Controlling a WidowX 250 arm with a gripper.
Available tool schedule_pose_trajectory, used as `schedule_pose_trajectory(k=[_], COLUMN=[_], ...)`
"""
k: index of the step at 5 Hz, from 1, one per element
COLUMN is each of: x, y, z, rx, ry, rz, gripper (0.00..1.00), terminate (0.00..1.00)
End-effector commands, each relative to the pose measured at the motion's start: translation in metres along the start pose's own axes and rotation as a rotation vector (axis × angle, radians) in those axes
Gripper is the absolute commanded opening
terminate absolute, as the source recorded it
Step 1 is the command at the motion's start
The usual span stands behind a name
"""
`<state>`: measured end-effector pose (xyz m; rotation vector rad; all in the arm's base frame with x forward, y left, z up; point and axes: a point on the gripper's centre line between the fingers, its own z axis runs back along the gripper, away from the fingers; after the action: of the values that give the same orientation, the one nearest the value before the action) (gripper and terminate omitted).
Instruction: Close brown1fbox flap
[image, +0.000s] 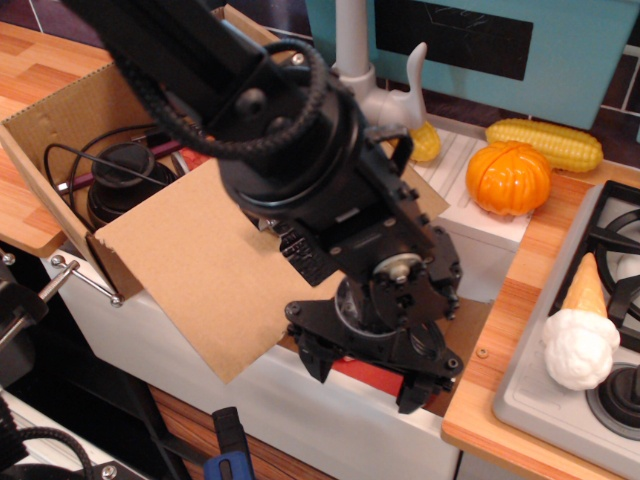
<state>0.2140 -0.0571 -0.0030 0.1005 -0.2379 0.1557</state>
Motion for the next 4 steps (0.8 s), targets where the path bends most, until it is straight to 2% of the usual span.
schedule_pose_trajectory(k=[1,2,4], x=[0.019,0.021,0.036], y=[0.004,0.006,0.012], z=[0.021,0.036,0.067], rx=[0.144,0.247,0.329], ry=[-0.077,-0.128,-0.133], rz=[-0.096,-0.132,-0.177], gripper=[1.00,1.00,1.00], terminate=[0.00,0.00,0.00])
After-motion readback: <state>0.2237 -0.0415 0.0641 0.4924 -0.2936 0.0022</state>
